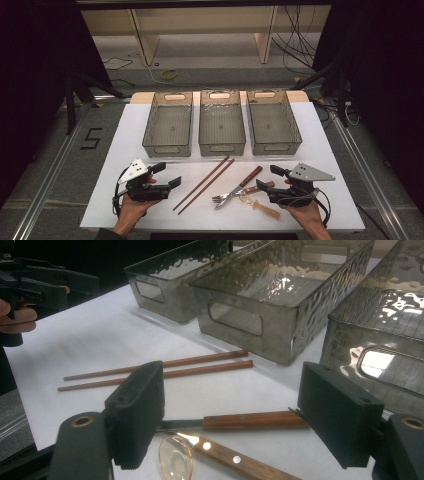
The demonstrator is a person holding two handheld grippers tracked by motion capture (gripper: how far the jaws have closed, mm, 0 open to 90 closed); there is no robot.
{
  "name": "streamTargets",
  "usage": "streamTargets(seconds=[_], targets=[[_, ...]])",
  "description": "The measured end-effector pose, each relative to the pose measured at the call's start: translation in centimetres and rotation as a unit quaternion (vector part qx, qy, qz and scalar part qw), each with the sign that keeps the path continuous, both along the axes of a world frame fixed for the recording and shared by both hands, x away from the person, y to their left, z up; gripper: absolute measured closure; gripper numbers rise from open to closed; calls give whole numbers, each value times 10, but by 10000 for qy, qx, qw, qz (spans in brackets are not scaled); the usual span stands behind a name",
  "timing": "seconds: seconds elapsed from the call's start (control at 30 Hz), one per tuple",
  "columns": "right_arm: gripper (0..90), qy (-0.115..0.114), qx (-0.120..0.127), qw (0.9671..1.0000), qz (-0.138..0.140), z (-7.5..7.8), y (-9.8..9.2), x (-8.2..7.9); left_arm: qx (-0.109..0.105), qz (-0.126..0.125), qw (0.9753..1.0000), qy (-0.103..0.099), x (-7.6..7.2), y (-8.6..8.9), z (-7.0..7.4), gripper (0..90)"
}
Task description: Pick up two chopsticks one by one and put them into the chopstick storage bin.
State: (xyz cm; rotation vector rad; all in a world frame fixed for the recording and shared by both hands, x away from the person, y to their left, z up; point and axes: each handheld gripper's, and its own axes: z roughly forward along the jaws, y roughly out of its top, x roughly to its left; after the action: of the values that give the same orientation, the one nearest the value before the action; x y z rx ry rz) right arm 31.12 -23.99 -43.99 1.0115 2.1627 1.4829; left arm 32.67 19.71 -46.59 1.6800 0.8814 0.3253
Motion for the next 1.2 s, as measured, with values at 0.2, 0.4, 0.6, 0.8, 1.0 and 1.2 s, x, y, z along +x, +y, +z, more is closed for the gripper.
streamTargets(seconds=[0.2,0.4,0.6,0.8,1.0,1.2], targets=[[277,45,-26,10000,-9,1,-1,0,1,-1,10000,7,0,0,0,156],[277,119,-106,9999,42,3,-1,2,25,-11,10000,19,0,0,0,156],[283,179,-238,9995,105,2,0,3,86,-10,9999,88,2,-1,0,159],[283,211,-322,9992,139,1,1,4,617,100,9965,551,11,-8,2,191],[283,259,-320,9991,134,1,1,6,1391,-4,9837,1138,24,-36,13,239],[283,286,-354,9989,149,0,1,6,1862,-178,9719,1431,33,-59,14,324]])
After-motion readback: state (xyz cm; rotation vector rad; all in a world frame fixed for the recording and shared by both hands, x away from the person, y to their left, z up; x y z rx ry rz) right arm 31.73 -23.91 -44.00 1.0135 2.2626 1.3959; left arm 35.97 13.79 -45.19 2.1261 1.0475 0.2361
